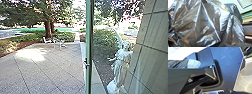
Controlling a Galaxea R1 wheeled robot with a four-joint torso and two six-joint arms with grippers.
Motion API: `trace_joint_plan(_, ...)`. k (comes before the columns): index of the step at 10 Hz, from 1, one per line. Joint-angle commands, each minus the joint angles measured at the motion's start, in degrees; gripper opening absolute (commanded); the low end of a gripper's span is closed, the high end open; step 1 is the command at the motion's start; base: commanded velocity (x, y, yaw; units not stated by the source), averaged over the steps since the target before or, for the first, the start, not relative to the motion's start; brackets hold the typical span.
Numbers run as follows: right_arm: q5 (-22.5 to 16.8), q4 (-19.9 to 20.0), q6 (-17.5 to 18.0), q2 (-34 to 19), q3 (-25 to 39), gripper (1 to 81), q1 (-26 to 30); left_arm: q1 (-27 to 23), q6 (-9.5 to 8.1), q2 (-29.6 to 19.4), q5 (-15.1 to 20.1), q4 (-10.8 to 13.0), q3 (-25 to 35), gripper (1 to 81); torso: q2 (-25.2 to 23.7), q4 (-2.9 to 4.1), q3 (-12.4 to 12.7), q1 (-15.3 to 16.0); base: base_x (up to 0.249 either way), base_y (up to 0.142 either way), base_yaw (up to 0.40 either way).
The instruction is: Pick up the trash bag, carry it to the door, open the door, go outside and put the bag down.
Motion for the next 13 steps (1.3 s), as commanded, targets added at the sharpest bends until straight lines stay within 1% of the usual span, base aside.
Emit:
trace_joint_plan(1,-3.09,-0.40,-0.32,0.30,0.48,81.1,2.43,-2.67,0.17,0.08,2.83,0.60,0.16,1.0,0.00,0.00,0.00,0.00,0.095,0.000,0.000)
trace_joint_plan(13,-3.10,-0.48,-0.41,0.30,0.49,81.1,2.52,-2.76,0.17,0.08,2.83,0.60,0.16,1.0,0.02,0.00,-0.02,0.05,0.105,0.000,0.000)
